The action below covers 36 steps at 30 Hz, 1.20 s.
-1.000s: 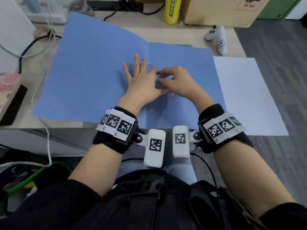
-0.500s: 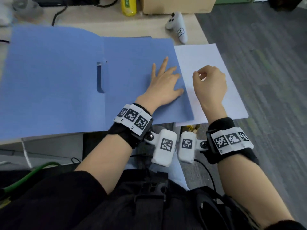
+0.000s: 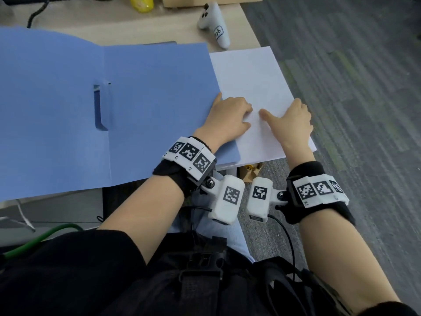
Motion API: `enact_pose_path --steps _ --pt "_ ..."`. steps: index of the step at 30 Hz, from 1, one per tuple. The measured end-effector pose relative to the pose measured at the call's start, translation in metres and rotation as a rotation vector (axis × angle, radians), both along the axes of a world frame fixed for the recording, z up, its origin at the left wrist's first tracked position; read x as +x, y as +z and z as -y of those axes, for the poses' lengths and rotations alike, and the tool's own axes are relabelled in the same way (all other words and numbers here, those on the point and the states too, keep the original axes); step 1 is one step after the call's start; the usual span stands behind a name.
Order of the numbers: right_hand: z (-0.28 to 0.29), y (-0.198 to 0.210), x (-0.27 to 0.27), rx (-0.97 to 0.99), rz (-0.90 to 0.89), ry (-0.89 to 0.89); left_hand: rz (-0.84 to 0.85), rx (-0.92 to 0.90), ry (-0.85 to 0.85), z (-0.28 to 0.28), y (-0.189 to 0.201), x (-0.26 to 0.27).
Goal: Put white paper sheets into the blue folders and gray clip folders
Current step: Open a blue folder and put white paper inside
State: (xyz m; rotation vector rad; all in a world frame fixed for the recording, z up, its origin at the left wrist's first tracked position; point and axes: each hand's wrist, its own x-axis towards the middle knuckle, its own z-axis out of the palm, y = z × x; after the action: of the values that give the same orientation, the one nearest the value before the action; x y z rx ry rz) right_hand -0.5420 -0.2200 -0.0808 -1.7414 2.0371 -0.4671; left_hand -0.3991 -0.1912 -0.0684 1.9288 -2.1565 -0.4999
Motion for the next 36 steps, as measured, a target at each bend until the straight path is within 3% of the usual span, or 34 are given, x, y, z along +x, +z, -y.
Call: enact_pose_path --steps 6,10,16,20,26,33,36 --pt "-0.003 0.008 -0.001 -0.218 0.1 0.012 -0.008 -0.046 0.023 0.003 -0.002 -0.001" --pt "-0.006 0.021 0.004 -0.324 0.174 0.069 -0.12 -0.058 0.069 0.004 0.001 0.001" --pt "-0.012 0.031 0.012 -0.27 0.314 0.195 -0.435 -0.004 0.203 0.006 0.004 0.002" --pt "-0.015 0.032 0.013 -0.257 0.349 0.196 -0.545 -0.04 0.244 0.006 -0.004 -0.001" --pt "-0.019 0.034 0.015 -0.241 0.398 0.183 -0.858 -0.095 0.393 0.004 -0.011 -0.005" --pt "-0.02 0.035 0.013 -0.245 0.449 0.189 -0.922 -0.047 0.504 0.009 -0.008 -0.009" --pt "-0.019 0.037 0.009 -0.26 0.38 0.183 -0.933 -0.024 0.514 0.008 -0.005 -0.01"
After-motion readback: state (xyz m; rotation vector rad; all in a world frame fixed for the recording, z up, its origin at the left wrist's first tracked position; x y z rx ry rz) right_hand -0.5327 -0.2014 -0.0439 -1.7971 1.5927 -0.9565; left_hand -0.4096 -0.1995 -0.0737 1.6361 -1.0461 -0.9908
